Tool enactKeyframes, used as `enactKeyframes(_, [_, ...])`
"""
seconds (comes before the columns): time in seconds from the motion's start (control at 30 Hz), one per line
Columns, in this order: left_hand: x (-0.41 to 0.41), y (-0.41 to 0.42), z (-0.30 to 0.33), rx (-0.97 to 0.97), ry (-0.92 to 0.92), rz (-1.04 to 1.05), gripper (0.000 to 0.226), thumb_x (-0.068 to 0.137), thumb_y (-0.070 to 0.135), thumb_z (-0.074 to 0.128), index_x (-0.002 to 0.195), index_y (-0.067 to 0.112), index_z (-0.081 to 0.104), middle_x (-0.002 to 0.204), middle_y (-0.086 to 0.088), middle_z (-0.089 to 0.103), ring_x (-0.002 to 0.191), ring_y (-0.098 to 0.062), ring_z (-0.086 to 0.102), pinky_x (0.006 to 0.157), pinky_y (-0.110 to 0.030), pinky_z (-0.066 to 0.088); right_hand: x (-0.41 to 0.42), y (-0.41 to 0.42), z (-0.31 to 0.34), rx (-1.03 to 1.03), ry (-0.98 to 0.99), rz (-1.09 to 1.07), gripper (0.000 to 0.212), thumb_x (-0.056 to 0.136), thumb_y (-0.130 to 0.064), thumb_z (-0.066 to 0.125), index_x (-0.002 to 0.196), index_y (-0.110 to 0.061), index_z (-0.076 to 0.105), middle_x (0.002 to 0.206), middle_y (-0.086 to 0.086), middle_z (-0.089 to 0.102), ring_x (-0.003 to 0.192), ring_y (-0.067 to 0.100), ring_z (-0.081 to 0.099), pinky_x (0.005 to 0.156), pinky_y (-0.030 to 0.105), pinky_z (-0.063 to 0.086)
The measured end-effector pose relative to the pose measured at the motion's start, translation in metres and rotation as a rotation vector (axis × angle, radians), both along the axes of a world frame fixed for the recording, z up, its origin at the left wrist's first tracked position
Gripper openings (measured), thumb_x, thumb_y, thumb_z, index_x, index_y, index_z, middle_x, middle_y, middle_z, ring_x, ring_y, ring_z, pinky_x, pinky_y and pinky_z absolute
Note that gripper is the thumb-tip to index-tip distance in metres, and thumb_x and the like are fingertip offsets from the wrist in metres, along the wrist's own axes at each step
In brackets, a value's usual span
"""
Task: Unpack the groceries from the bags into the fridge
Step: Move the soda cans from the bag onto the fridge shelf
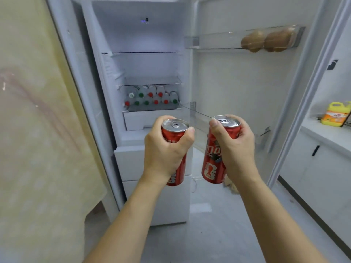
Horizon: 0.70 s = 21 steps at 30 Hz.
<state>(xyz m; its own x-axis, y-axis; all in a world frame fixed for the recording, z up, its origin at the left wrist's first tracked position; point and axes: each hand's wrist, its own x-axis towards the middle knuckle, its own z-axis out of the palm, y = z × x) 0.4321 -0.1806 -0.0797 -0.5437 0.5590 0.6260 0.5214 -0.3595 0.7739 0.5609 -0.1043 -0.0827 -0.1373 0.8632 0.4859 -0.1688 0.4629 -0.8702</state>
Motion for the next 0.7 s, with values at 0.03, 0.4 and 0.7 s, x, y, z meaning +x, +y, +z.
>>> enactKeyframes(0.03, [-0.010, 0.000, 0.000, 0.005, -0.001, 0.019, 0.034, 0.072, 0.047, 0.071, 0.095, 0.024, 0.060, 0.081, 0.015, 0.067, 0.075, -0.001, 0.065, 0.062, -0.009, 0.048, -0.012, 0.002, 0.000, -0.003, 0.006, 0.021, 0.021, 0.078, -0.042, 0.075, 0.090, -0.033, 0.061, 0.083, -0.015, 0.070, 0.079, 0.006, 0.069, 0.070, 0.024, 0.054])
enactKeyframes(0.4, [-0.112, 0.021, 0.003, -0.006, -0.006, 0.148, 0.027, 0.078, 0.032, 0.079, 0.096, 0.023, 0.061, 0.080, 0.012, 0.067, 0.074, -0.002, 0.065, 0.062, -0.009, 0.046, -0.122, 0.032, 0.000, -0.057, 0.050, 0.111, 0.027, 0.065, -0.055, 0.076, 0.085, -0.041, 0.064, 0.089, -0.003, 0.072, 0.083, 0.023, 0.071, 0.078, 0.052, 0.059])
enactKeyframes(0.7, [-0.161, 0.063, -0.006, -0.017, -0.039, 0.194, 0.030, 0.075, 0.038, 0.074, 0.097, 0.021, 0.062, 0.083, 0.009, 0.068, 0.076, -0.006, 0.066, 0.061, -0.010, 0.048, -0.175, 0.082, -0.007, -0.064, 0.008, 0.157, 0.018, 0.079, -0.042, 0.075, 0.088, -0.038, 0.060, 0.088, -0.009, 0.069, 0.082, 0.012, 0.069, 0.077, 0.035, 0.059])
